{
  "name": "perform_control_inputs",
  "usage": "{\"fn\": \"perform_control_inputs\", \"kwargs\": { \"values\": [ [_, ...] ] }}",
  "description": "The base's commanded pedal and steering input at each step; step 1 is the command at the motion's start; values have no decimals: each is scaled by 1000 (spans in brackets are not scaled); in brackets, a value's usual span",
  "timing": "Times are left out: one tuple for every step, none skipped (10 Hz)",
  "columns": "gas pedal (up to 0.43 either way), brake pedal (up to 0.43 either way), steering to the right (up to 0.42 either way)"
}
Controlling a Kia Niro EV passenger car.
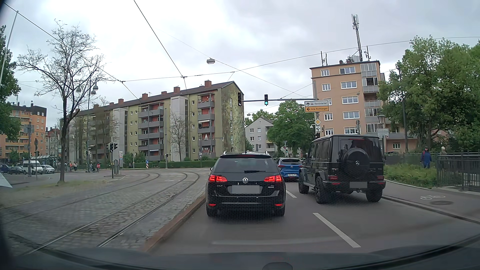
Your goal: Follow the waypoints while adhering to traffic rules and regulations
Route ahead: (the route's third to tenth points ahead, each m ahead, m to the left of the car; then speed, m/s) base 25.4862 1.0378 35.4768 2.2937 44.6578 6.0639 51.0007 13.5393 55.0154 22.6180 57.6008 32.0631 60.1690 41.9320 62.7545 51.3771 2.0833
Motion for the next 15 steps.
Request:
{"fn": "perform_control_inputs", "kwargs": {
  "values": [
    [390, 0, -10],
    [390, 0, -10],
    [390, 0, -10],
    [390, 0, -10],
    [390, 0, -10],
    [390, 0, -10],
    [390, 0, -14],
    [390, 0, -18],
    [390, 0, -18],
    [370, 0, -18],
    [350, 0, -18],
    [331, 0, -18],
    [311, 0, -18],
    [299, 0, -18],
    [299, 0, -18]
  ]
}}
